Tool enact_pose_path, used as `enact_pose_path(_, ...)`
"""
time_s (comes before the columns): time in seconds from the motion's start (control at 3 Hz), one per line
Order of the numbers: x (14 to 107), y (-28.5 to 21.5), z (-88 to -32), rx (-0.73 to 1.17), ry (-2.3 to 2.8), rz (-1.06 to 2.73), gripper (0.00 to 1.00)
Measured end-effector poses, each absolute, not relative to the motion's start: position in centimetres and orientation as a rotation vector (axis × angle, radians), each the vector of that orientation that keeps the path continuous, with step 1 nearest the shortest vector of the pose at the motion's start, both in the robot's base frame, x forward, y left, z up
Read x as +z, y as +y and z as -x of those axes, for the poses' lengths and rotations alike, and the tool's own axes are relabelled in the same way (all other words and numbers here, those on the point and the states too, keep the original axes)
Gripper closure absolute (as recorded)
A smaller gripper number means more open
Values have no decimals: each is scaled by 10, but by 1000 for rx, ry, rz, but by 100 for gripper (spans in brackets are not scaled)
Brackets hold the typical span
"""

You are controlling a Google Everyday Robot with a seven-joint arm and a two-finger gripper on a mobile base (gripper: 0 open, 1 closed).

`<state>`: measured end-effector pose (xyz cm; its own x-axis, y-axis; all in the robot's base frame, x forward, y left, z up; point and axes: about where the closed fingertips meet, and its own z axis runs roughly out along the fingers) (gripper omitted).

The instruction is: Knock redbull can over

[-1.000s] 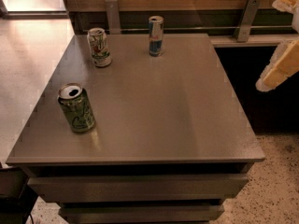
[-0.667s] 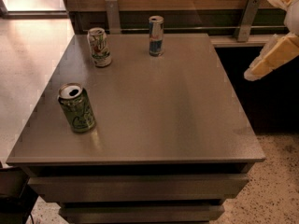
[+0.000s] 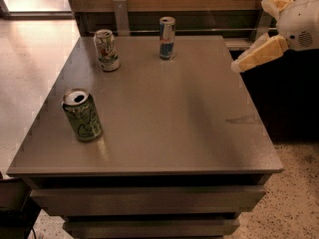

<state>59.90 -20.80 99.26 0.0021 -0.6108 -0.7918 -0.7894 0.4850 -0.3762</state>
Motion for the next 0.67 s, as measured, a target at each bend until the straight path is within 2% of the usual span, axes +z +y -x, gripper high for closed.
enact_pose_path(0.33,986,-188,-620,370,1628,1107,0)
enact_pose_path(0.67,986,-188,-620,371,1628,1106,0)
